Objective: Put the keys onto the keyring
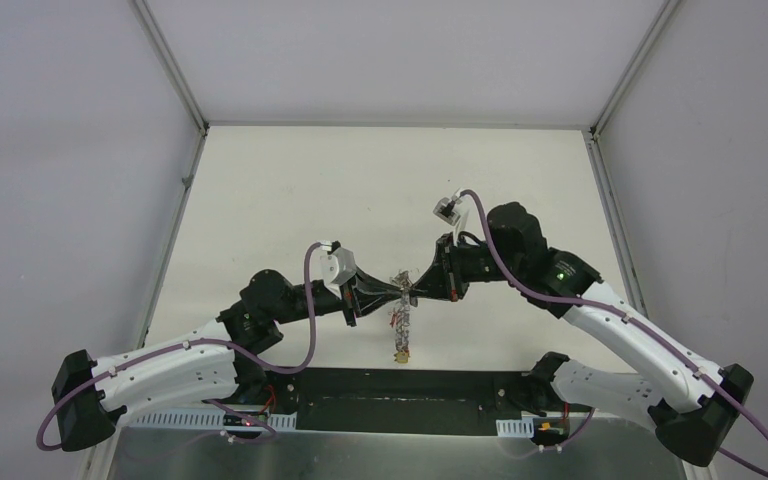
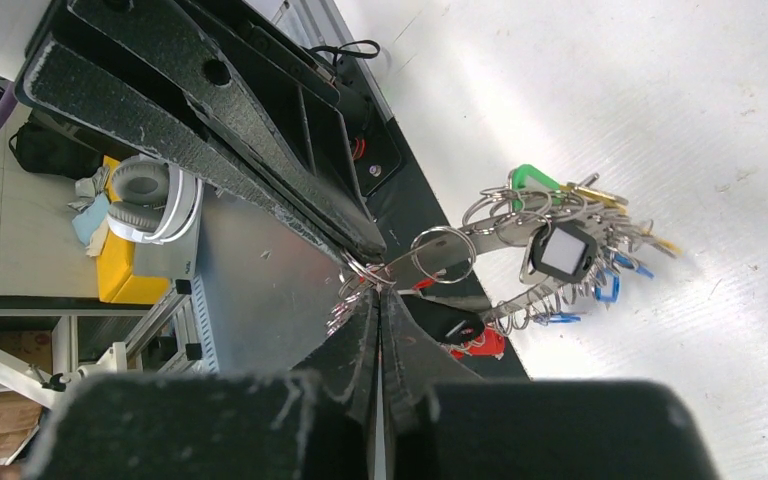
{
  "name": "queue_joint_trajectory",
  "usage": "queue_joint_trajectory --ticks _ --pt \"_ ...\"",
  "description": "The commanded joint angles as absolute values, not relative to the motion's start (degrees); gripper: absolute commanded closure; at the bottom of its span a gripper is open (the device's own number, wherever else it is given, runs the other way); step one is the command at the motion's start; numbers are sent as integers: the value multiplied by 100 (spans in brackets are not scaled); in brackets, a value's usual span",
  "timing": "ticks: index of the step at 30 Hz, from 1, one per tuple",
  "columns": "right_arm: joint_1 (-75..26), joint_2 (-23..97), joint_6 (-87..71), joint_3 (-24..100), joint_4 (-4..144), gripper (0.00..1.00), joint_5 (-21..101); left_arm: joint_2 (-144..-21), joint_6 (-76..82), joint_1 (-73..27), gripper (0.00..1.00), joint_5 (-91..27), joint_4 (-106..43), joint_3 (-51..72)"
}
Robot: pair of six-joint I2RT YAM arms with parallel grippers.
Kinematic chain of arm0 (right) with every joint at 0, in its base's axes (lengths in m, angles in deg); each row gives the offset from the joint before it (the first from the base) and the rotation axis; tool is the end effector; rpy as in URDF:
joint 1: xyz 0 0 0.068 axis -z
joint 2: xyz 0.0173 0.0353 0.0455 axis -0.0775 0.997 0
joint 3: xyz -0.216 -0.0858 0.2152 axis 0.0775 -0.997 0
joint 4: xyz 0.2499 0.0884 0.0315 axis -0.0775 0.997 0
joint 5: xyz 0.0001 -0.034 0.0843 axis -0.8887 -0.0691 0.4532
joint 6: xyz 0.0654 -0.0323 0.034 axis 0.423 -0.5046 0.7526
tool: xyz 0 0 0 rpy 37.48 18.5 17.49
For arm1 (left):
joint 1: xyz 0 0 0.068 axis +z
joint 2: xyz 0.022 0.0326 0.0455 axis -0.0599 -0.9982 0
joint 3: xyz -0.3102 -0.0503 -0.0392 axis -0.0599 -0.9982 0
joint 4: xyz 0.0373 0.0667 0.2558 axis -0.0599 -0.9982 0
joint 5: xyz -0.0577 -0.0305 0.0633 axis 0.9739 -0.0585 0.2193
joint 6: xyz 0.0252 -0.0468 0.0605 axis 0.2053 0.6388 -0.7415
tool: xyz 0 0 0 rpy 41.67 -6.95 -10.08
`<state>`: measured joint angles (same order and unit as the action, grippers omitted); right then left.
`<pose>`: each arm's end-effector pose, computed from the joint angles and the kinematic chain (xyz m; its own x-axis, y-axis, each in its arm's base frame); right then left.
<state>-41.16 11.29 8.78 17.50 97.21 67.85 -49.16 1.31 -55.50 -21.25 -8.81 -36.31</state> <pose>0.1188 0.1789 0.3658 -0.6753 -0.2260 -0.7021 -0.7321 0.3204 0.6011 0.0761 -0.1709 0.3273 -0.0956 -0.1591 -0.9826 0.9753 0.1823 -0.1244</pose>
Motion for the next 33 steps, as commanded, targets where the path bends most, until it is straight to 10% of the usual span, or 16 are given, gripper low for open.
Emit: queue_joint_trajectory --ticks 1,20,29,33 --pt "-4100 983 801 1948 9691 100 6784 -4729 134 -5604 100 -2195 -347 -3575" --pt "-4105 1333 869 1553 9294 100 7048 -4798 124 -5597 100 -2068 -79 -3584" --pt "-4099 991 626 1443 9092 51 7161 -4750 116 -5604 100 -2090 -109 -3631" --pt "-4099 600 464 1358 8992 47 6906 -4716 116 -5599 100 -2090 -131 -3645"
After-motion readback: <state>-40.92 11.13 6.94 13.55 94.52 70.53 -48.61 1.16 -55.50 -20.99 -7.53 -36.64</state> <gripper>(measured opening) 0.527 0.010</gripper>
